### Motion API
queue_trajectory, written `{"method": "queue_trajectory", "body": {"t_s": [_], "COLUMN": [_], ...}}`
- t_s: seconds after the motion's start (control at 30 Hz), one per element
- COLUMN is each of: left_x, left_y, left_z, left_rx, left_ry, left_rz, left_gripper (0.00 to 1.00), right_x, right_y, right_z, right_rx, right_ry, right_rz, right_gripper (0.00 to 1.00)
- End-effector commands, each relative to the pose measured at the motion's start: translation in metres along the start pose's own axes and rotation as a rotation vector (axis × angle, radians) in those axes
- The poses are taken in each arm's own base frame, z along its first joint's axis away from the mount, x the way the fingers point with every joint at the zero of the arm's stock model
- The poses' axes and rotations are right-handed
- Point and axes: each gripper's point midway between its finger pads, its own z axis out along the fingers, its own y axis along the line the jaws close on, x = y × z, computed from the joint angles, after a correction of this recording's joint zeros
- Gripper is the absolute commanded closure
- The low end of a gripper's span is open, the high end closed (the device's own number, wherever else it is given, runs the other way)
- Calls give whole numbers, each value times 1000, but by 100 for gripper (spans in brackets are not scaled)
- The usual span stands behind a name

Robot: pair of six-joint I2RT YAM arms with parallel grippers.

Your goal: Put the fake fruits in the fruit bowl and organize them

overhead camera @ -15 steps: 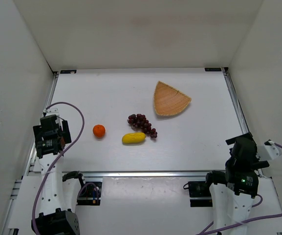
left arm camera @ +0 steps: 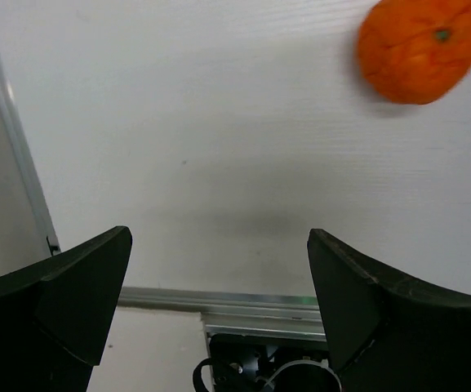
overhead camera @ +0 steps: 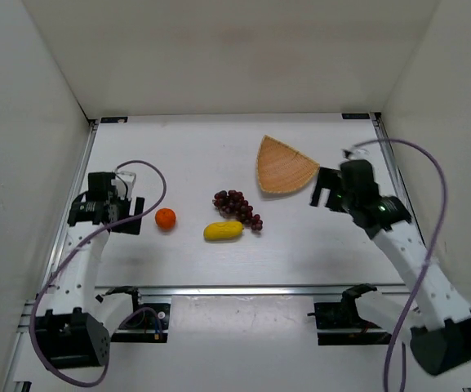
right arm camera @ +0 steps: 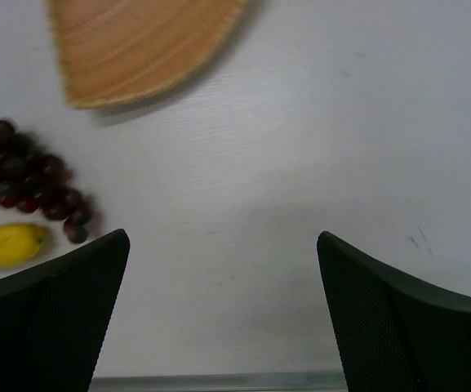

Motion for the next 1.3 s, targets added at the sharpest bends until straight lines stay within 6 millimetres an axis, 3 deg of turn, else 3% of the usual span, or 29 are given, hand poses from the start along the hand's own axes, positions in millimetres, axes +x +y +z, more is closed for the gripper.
{"method": "queue_trajectory", "body": {"t_s": [0.0, 0.03, 0.07, 0.1, 0.13, 0.17, 0.2, 0.33, 0.37, 0.4, 0.43, 0.47, 0.57, 0.63, 0.77, 0.8, 0.83, 0.97, 1.0, 1.03, 1.07, 1.17, 1.2, 1.27], "left_x": [-28, -27, -32, -32, -32, -28, -24, -27, -26, -26, -26, -25, -24, -21, -19, -21, -20, -18, -17, -17, -17, -16, -17, -19], "left_y": [-22, -25, -31, -33, -36, -39, -40, -40, -40, -40, -41, -41, -41, -42, -43, -43, -43, -46, -46, -46, -46, -47, -48, -49], "left_z": [-12, -9, -10, -10, -8, -4, -2, -2, 0, 0, 0, 2, 4, 6, 9, 10, 12, 16, 17, 17, 17, 19, 19, 20], "left_rx": [104, 125, 154, 164, 176, 190, 192, 190, 192, 192, 192, 194, 195, 197, 201, 199, 202, 215, 216, 216, 216, 218, 227, 222], "left_ry": [-27, -1, -9, -11, -4, 3, 13, 3, 12, 12, 13, 23, 32, 41, 59, 50, 64, 82, 91, 91, 91, 100, 98, 100], "left_rz": [52, 45, 54, 54, 45, 45, 46, 45, 46, 46, 37, 37, 38, 38, 39, 39, 40, 40, 40, 40, 40, 41, 40, 53], "left_gripper": [0, 0, 0, 0, 0, 0, 0, 0, 0, 0, 0, 0, 0, 0, 0, 0, 0, 0, 0, 0, 0, 0, 0, 0], "right_x": [-12, -22, -14, 10, 18, 16, 37, 52, 70, 72, 59, 75, 85, 97, 107, 107, 111, 118, 111, 102, 98, 55, 40, 3], "right_y": [87, 115, 135, 162, 180, 211, 227, 270, 274, 277, 284, 278, 282, 274, 270, 270, 269, 270, 268, 273, 274, 278, 271, 274], "right_z": [11, 6, 8, 24, 28, 21, 39, 74, 90, 97, 105, 122, 147, 164, 172, 172, 174, 172, 172, 167, 163, 149, 149, 130], "right_rx": [-146, -201, -250, -301, -353, -466, -483, -502, -482, -476, -436, -385, -332, -270, -241, -241, -245, -265, -265, -277, -282, -309, -308, -368], "right_ry": [-19, -33, 1, 84, 121, 141, 211, 282, 336, 349, 312, 368, 398, 433, 464, 464, 476, 501, 492, 470, 459, 379, 365, 289], "right_rz": [-390, -443, -503, -591, -606, -603, -645, -678, -701, -705, -694, -709, -729, -745, -751, -751, -752, -750, -739, -731, -727, -616, -564, -464], "right_gripper": [0, 0, 0, 0, 0, 0, 0, 0, 0, 0, 0, 0, 0, 0, 2, 6, 18, 48, 57, 73, 77, 78, 78, 82]}}
